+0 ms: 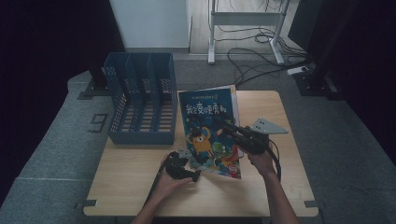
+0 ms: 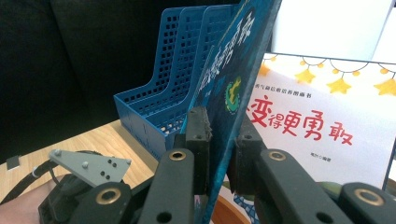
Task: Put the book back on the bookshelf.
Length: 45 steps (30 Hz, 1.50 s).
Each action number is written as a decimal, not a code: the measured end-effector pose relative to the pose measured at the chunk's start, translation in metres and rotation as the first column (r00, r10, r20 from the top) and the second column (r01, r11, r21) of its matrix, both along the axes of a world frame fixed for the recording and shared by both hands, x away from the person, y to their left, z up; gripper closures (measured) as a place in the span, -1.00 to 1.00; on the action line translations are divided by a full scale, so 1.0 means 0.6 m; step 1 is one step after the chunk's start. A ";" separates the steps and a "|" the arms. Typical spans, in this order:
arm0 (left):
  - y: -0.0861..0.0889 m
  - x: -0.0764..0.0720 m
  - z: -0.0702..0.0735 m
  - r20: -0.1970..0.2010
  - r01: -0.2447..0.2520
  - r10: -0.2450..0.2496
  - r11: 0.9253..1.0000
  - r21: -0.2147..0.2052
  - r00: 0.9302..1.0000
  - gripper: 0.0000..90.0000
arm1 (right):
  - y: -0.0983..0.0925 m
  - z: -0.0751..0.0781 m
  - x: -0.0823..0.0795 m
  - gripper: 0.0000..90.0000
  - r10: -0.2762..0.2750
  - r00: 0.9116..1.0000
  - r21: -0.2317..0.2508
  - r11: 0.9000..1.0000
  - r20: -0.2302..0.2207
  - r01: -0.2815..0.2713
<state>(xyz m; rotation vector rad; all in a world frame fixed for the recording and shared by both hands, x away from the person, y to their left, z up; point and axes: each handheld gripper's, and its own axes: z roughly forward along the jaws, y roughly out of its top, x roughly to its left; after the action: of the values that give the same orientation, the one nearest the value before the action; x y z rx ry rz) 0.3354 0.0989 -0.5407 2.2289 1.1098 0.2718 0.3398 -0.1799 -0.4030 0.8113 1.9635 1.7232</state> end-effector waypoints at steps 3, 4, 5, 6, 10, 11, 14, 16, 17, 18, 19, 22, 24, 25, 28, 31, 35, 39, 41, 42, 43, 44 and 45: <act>-0.001 -0.003 0.000 0.002 -0.003 0.003 1.000 0.004 1.000 -0.91 | -0.001 -0.001 -0.005 0.78 0.004 1.000 0.000 1.000 0.002 -0.004; -0.001 -0.005 0.000 0.006 -0.004 0.003 1.000 0.005 1.000 -0.91 | -0.002 -0.001 -0.007 0.78 0.003 1.000 0.005 1.000 0.002 -0.003; 0.000 -0.006 -0.001 0.006 -0.006 0.006 1.000 -0.001 1.000 -0.90 | -0.004 -0.003 -0.012 0.79 0.006 1.000 0.009 1.000 0.002 -0.006; 0.001 -0.007 0.000 0.006 -0.007 0.007 1.000 -0.004 1.000 -0.90 | -0.005 -0.004 -0.013 0.79 0.007 1.000 0.011 1.000 0.002 -0.007; 0.003 -0.008 0.000 0.001 -0.013 0.013 1.000 -0.022 1.000 -0.89 | -0.011 -0.008 -0.018 0.79 0.015 1.000 0.022 1.000 0.001 -0.015; 0.003 -0.008 -0.001 0.001 -0.015 0.015 1.000 -0.023 1.000 -0.89 | -0.012 -0.009 -0.019 0.79 0.016 1.000 0.024 1.000 0.002 -0.016; 0.001 -0.009 -0.002 0.009 -0.013 0.013 1.000 -0.014 1.000 -0.90 | -0.015 -0.011 -0.022 0.80 0.021 1.000 0.028 0.999 0.000 -0.021; 0.001 -0.010 -0.002 0.011 -0.013 0.013 1.000 -0.017 1.000 -0.90 | -0.016 -0.011 -0.024 0.80 0.022 1.000 0.030 0.999 -0.002 -0.022; 0.002 -0.011 -0.002 0.013 -0.013 0.014 1.000 -0.017 1.000 -0.90 | -0.016 -0.012 -0.026 0.80 0.023 1.000 0.031 0.999 -0.002 -0.022; 0.002 -0.011 -0.002 0.013 -0.013 0.013 1.000 -0.019 1.000 -0.89 | -0.017 -0.012 -0.027 0.80 0.023 1.000 0.030 0.999 -0.002 -0.023; 0.002 -0.011 -0.002 0.013 -0.013 0.013 1.000 -0.019 1.000 -0.89 | -0.017 -0.012 -0.027 0.80 0.023 1.000 0.030 0.999 -0.002 -0.023; 0.004 -0.013 -0.003 0.017 -0.021 0.022 0.999 -0.027 1.000 -0.89 | -0.019 -0.013 -0.035 0.80 0.028 1.000 0.019 0.999 0.008 -0.028; 0.004 -0.014 -0.003 0.019 -0.020 0.020 0.999 -0.031 1.000 -0.89 | -0.021 -0.014 -0.039 0.80 0.030 0.999 0.017 0.999 0.013 -0.030; 0.004 -0.014 -0.003 0.019 -0.020 0.020 0.999 -0.031 1.000 -0.89 | -0.021 -0.014 -0.039 0.80 0.030 0.999 0.017 0.999 0.013 -0.030; 0.005 -0.015 -0.004 0.023 -0.022 0.023 0.999 -0.035 0.999 -0.87 | -0.027 -0.019 -0.049 0.80 0.037 0.999 0.018 0.999 0.019 -0.037; 0.007 -0.016 -0.004 0.025 -0.024 0.025 0.999 -0.046 0.999 -0.86 | -0.031 -0.023 -0.058 0.79 0.034 0.999 0.018 0.999 0.021 -0.035; 0.007 -0.016 -0.004 0.022 -0.031 0.032 0.998 -0.056 0.999 -0.83 | -0.033 -0.026 -0.067 0.79 0.033 0.999 0.019 0.999 0.029 -0.034; 0.009 -0.017 -0.002 0.027 -0.028 0.030 0.997 -0.071 0.999 -0.78 | -0.038 -0.031 -0.077 0.76 0.024 0.999 0.008 1.000 0.030 -0.024; 0.009 -0.017 -0.001 0.032 -0.024 0.027 0.997 -0.076 0.999 -0.75 | -0.042 -0.034 -0.080 0.76 0.021 1.000 0.007 1.000 0.022 -0.021; 0.009 -0.018 0.000 0.035 -0.020 0.023 0.996 -0.085 0.999 -0.74 | -0.044 -0.036 -0.082 0.76 0.022 1.000 0.010 1.000 0.020 -0.022; 0.009 -0.019 0.002 0.041 -0.021 0.025 0.994 -0.104 0.999 -0.72 | -0.046 -0.038 -0.083 0.75 0.021 1.000 0.011 1.000 0.021 -0.022; 0.009 -0.019 0.002 0.041 -0.021 0.025 0.994 -0.104 0.999 -0.71 | -0.046 -0.038 -0.083 0.75 0.021 1.000 0.011 1.000 0.021 -0.022; 0.010 -0.021 0.006 0.061 -0.017 0.024 0.992 -0.122 0.998 -0.69 | -0.050 -0.041 -0.087 0.74 0.019 1.000 0.008 1.000 0.019 -0.019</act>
<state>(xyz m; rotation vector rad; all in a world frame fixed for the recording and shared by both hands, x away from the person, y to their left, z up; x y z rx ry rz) 0.3229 0.1049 -0.5369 2.0889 1.0873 0.2728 0.2879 -0.2099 -0.4278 0.7786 1.9584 1.7449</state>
